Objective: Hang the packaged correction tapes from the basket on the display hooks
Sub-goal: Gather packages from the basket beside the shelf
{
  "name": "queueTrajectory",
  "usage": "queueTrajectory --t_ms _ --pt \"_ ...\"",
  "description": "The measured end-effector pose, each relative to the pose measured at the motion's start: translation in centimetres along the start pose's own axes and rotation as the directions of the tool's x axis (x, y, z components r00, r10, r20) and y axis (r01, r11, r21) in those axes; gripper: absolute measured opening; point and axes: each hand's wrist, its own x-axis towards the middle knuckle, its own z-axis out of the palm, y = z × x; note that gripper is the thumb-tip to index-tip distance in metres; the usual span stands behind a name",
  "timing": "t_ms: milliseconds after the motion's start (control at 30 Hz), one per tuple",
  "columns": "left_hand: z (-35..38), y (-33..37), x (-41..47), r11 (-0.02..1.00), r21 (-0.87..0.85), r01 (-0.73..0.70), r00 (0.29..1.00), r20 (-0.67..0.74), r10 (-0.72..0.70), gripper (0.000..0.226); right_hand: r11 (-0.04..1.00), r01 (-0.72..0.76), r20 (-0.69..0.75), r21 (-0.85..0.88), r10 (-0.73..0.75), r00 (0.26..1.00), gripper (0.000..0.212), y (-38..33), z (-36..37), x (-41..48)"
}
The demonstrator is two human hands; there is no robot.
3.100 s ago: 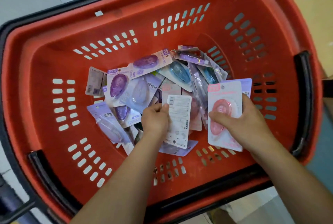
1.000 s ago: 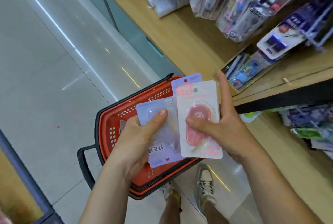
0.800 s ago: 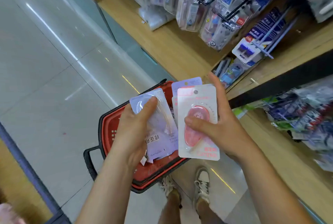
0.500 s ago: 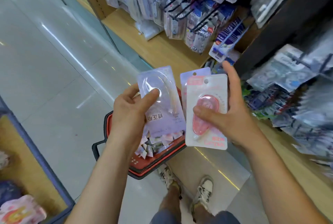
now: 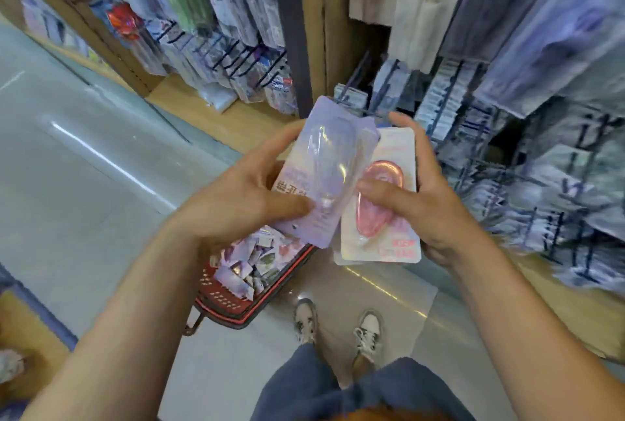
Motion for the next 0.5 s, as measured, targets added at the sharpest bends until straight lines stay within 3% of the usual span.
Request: queueTrajectory --t_ms 133,233,300,367,400,500 --pt "1.1 1.9 2.6 0.984 0.104 -0.143 0.984 -0.093 0.153 0.035 0.999 0.035 -0.177 -0.022 -0.038 0.984 0.114 -1.9 -3.0 -3.3" --pt "2.0 2.2 4.5 0.966 0.096 -0.239 0.962 -0.112 0.250 0.020 0.999 0.023 -0.313 -0.033 -0.032 0.949 0.117 -3.2 -5.1 -6.3" --pt "3.2 2.5 5.6 0.968 -0.008 -0.252 0.959 -0.135 0.248 0.018 0.999 -0.003 -0.397 -0.047 -0.016 0.918 0.105 -3.6 -6.1 -8.6" --pt "4.8 2.9 6.9 0.963 -0.103 -0.250 0.963 -0.132 0.236 0.010 0.999 -0.010 -0.483 -0.040 -0.011 0.876 0.072 -3.7 -7.1 -11.1" --pt "5.8 3.2 7.3 0.960 -0.096 -0.263 0.960 -0.121 0.251 0.005 1.000 -0.011 -0.519 -0.026 -0.004 0.855 0.070 -3.7 -7.6 -12.4" --pt "9.2 4.4 8.1 0.942 0.040 -0.332 0.942 -0.042 0.333 0.021 0.999 0.032 -0.628 -0.008 -0.030 0.777 0.095 -3.7 -8.8 -16.2"
